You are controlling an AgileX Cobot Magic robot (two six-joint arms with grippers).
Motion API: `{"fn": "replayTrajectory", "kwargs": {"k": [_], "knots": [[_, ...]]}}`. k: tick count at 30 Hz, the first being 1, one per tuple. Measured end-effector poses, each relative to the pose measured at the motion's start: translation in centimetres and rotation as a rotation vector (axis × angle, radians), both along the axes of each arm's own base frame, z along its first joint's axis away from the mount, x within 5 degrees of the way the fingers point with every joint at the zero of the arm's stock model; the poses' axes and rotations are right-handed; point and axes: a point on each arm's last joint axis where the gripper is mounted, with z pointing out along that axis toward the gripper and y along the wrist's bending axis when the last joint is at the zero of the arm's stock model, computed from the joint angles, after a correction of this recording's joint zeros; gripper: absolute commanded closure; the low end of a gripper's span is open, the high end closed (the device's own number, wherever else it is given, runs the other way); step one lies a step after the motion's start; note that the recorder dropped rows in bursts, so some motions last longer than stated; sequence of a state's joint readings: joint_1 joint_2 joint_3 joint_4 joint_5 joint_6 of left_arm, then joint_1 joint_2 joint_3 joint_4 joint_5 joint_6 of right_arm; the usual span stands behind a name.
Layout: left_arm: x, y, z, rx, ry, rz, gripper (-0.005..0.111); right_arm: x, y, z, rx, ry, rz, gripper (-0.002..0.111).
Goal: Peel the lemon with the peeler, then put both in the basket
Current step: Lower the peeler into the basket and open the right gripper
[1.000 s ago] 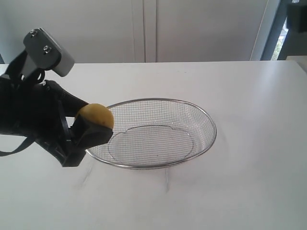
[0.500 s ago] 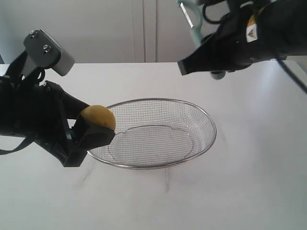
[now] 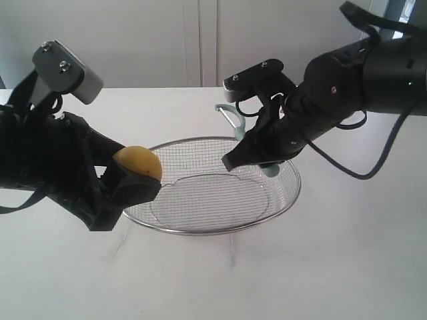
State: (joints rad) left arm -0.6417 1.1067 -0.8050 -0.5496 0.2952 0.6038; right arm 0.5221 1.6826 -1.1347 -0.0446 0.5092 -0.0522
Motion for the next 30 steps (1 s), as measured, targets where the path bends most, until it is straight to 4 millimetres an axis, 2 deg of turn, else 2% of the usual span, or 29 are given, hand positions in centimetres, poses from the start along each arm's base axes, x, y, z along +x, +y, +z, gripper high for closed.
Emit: {"fn": "replayTrajectory", "kwargs": {"k": [7,17,30], "knots": [[0.0,0.0,0.0,-0.003,0.002,0.001,0.107,0.5,0.3,-1.9,-0.012,0.045,-0.008,0.108],[0.0,0.0,0.0,-0.005,0.002,0.003,0.107,-0.7,-0.3,-4.5,-0.050,0.123,-0.014,0.108],[0.0,0.0,0.0,-0.007,-0.001,0.005,0.107,-1.3,-0.5,-5.3,-0.043,0.158,-0.028,0.108]]}}
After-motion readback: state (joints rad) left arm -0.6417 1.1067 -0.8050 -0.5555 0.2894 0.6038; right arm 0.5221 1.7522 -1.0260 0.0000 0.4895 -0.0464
